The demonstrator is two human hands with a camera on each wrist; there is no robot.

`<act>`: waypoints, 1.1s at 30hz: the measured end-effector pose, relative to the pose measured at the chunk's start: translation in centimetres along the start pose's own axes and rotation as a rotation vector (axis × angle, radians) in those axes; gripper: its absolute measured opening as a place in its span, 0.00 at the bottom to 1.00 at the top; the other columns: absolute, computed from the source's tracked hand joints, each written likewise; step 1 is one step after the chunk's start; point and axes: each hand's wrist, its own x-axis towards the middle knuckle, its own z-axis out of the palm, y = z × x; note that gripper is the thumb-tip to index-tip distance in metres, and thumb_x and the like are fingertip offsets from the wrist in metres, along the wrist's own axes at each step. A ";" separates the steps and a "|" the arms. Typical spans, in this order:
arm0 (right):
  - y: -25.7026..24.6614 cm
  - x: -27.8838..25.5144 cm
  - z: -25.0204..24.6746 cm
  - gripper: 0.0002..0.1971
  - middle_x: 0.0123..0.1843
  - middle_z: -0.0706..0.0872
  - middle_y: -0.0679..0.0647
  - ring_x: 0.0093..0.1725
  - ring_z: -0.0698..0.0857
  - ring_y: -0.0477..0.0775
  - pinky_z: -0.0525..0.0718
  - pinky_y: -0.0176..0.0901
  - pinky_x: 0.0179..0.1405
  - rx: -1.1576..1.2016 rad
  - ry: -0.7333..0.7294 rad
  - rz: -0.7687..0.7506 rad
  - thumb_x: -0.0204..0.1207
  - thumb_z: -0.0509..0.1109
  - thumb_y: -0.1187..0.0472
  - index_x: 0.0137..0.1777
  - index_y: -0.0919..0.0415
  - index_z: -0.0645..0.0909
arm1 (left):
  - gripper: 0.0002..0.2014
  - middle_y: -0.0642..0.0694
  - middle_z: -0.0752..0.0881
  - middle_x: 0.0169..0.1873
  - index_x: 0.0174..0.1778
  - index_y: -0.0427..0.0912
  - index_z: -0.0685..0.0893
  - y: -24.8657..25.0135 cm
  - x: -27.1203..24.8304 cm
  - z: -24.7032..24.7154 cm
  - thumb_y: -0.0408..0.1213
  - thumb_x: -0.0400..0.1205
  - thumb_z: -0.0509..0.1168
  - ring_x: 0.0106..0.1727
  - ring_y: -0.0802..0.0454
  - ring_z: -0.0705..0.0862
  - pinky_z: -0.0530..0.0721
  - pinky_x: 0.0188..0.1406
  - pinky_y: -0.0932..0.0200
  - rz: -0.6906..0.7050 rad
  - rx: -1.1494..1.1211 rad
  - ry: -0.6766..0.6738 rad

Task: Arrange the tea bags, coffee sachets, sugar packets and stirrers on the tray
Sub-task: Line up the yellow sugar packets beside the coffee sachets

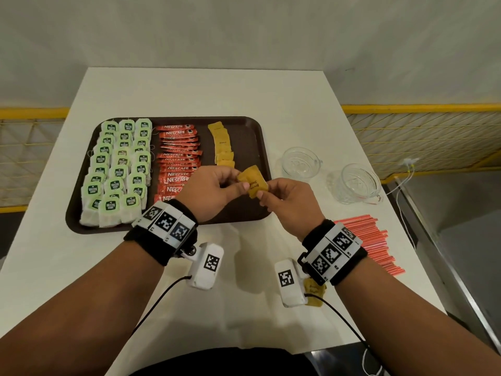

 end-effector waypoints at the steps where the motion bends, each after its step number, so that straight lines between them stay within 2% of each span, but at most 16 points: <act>1: 0.0 0.0 0.0 0.02 0.38 0.91 0.54 0.37 0.87 0.49 0.88 0.53 0.45 -0.023 0.023 -0.011 0.78 0.75 0.62 0.46 0.57 0.89 | 0.07 0.51 0.90 0.38 0.46 0.47 0.90 -0.3 -0.1 -0.1 0.45 0.79 0.72 0.40 0.54 0.87 0.86 0.45 0.56 -0.005 0.022 -0.017; 2: 0.0 0.0 0.0 0.02 0.38 0.90 0.54 0.37 0.86 0.48 0.88 0.53 0.45 -0.028 0.037 -0.014 0.78 0.75 0.62 0.46 0.58 0.89 | 0.07 0.50 0.90 0.37 0.45 0.48 0.90 -0.4 -0.3 -0.1 0.47 0.78 0.73 0.39 0.53 0.87 0.87 0.43 0.52 -0.021 0.072 -0.038; 4: 0.0 0.0 0.0 0.02 0.40 0.90 0.56 0.39 0.88 0.52 0.89 0.54 0.46 -0.027 0.045 0.000 0.78 0.74 0.62 0.46 0.60 0.88 | 0.08 0.54 0.88 0.36 0.46 0.51 0.89 -0.4 -0.6 -0.2 0.49 0.76 0.74 0.37 0.56 0.85 0.86 0.39 0.52 -0.046 0.193 -0.101; 6: 0.0 0.0 0.1 0.02 0.40 0.90 0.57 0.38 0.87 0.52 0.89 0.53 0.44 -0.036 0.036 0.006 0.77 0.75 0.63 0.45 0.62 0.87 | 0.13 0.60 0.84 0.34 0.53 0.55 0.87 -0.1 -1.0 -0.2 0.51 0.75 0.75 0.34 0.61 0.81 0.78 0.33 0.62 -0.009 0.249 -0.114; 8: -0.1 -0.1 0.1 0.04 0.38 0.90 0.58 0.35 0.86 0.52 0.88 0.49 0.40 -0.062 0.022 -0.009 0.74 0.77 0.62 0.42 0.61 0.86 | 0.14 0.65 0.79 0.32 0.56 0.58 0.86 0.6 -1.2 -0.1 0.49 0.75 0.75 0.33 0.63 0.77 0.71 0.32 0.69 0.070 0.243 -0.069; 11: -0.3 -0.2 0.2 0.05 0.36 0.90 0.56 0.36 0.87 0.57 0.87 0.46 0.35 -0.094 0.009 -0.031 0.72 0.79 0.61 0.41 0.60 0.86 | 0.05 0.64 0.79 0.30 0.48 0.56 0.89 1.3 -1.1 -0.1 0.45 0.77 0.74 0.35 0.68 0.77 0.68 0.31 0.74 0.142 0.319 -0.098; 13: -0.3 -0.2 0.2 0.04 0.37 0.90 0.53 0.35 0.87 0.52 0.86 0.39 0.34 -0.106 -0.001 -0.041 0.73 0.79 0.61 0.42 0.59 0.87 | 0.03 0.63 0.82 0.29 0.44 0.55 0.90 1.2 -0.7 -0.2 0.46 0.77 0.74 0.33 0.68 0.79 0.70 0.31 0.75 0.111 0.340 -0.156; 14: -0.3 -0.2 0.1 0.03 0.37 0.90 0.50 0.35 0.86 0.48 0.84 0.35 0.34 -0.120 -0.004 -0.044 0.73 0.79 0.60 0.43 0.58 0.87 | 0.03 0.61 0.84 0.30 0.44 0.55 0.90 1.0 -0.4 -0.3 0.47 0.77 0.74 0.34 0.67 0.81 0.71 0.33 0.74 0.080 0.348 -0.171; 16: -0.2 -0.3 -0.3 0.03 0.40 0.90 0.45 0.37 0.85 0.42 0.83 0.32 0.39 -0.154 -0.006 -0.038 0.75 0.77 0.59 0.46 0.53 0.87 | 0.03 0.59 0.86 0.35 0.43 0.55 0.89 0.2 0.6 -0.6 0.48 0.76 0.74 0.39 0.64 0.83 0.78 0.39 0.66 -0.016 0.407 -0.130; 19: 0.2 -0.8 -1.6 0.04 0.43 0.90 0.43 0.40 0.86 0.42 0.84 0.31 0.43 -0.210 -0.017 -0.010 0.75 0.77 0.57 0.48 0.50 0.86 | 0.05 0.54 0.86 0.41 0.43 0.52 0.88 -1.4 2.6 -1.4 0.48 0.77 0.73 0.45 0.55 0.84 0.82 0.48 0.57 -0.210 0.536 -0.020; 22: 0.6 -1.8 -2.9 0.03 0.42 0.89 0.43 0.40 0.85 0.41 0.82 0.30 0.42 -0.311 -0.072 0.003 0.75 0.76 0.55 0.47 0.51 0.86 | 0.12 0.48 0.88 0.47 0.48 0.46 0.90 -2.5 4.6 -1.9 0.50 0.76 0.74 0.51 0.48 0.85 0.83 0.55 0.52 -0.318 0.643 -0.061; 28: 1.3 -4.5 -6.1 0.02 0.44 0.88 0.41 0.45 0.86 0.44 0.84 0.40 0.46 -0.592 -0.294 0.009 0.75 0.75 0.53 0.46 0.48 0.86 | 0.19 0.43 0.87 0.52 0.52 0.43 0.88 -2.8 6.9 -1.0 0.54 0.73 0.75 0.53 0.42 0.85 0.86 0.54 0.47 -0.430 0.834 -0.066; 31: 1.8 -5.7 -7.8 0.09 0.47 0.85 0.38 0.47 0.83 0.42 0.80 0.36 0.44 -0.676 -0.406 0.044 0.73 0.77 0.50 0.51 0.45 0.84 | 0.25 0.42 0.86 0.54 0.57 0.42 0.84 -2.4 6.3 -0.5 0.56 0.72 0.73 0.55 0.40 0.85 0.85 0.54 0.46 -0.450 0.893 -0.044; 33: 2.2 -6.4 -8.7 0.14 0.51 0.84 0.38 0.48 0.81 0.41 0.76 0.33 0.43 -0.748 -0.470 0.044 0.71 0.78 0.47 0.55 0.45 0.84 | 0.23 0.43 0.86 0.52 0.60 0.44 0.81 -1.2 5.1 0.1 0.54 0.74 0.72 0.55 0.41 0.84 0.85 0.54 0.47 -0.415 0.849 0.020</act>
